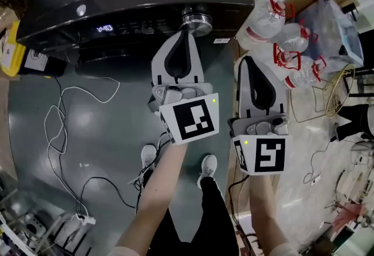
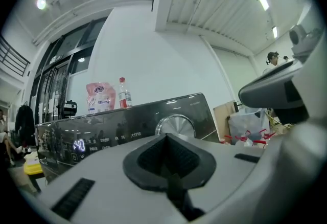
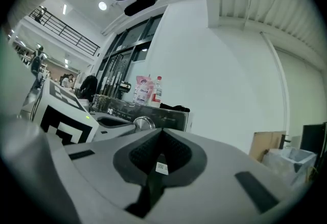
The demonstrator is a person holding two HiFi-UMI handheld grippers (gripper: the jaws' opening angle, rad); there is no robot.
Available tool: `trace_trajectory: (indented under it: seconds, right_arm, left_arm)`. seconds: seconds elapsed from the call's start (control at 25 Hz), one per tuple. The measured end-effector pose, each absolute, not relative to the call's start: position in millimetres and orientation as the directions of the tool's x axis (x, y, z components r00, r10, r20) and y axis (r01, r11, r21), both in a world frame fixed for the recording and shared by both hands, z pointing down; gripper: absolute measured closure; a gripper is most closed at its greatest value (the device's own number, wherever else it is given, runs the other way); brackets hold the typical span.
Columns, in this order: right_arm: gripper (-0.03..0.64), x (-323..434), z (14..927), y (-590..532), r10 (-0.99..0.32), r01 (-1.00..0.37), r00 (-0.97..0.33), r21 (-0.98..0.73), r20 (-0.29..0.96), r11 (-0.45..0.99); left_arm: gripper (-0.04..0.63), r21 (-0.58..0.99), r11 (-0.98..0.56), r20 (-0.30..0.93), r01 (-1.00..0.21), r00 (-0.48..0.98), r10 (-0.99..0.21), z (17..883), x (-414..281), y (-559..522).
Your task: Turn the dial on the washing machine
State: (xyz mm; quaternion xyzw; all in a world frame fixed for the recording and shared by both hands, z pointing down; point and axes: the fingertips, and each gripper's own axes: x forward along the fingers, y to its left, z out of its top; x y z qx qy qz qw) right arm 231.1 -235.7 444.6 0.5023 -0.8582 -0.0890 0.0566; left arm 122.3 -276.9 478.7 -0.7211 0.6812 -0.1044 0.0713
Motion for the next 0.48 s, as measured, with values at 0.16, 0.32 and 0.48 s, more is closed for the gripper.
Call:
trace_trajectory:
  seconds: [0.16,0.32,0.48]
  right_arm:
    - [0.614,226.4,445.5,-233.1,-0.871,-0.847,-0.490,0.221,0.030,0.484]
    - [0.614,230.3,443.3,-227.1,-0.878,-0.847,-0.476,0.245,0.045,0.472]
    - [0.614,240.4,441.6,-221.3,-0.888,-0.857,-0.457,0.243,0.049,0.454]
  left_arm:
    - [0.597,-0.248,-0.064,0.047,-0.967,0.054,-0.997,479.1,120.9,-276.9]
    - [0.597,-0.235,-0.069,0.054,-0.969,0.058,-0.997,479.7,119.3,-276.7]
    - [0.597,-0.231,-0.073,0.062,-0.970,0.060,-0.996,478.7,120.9,-277.2]
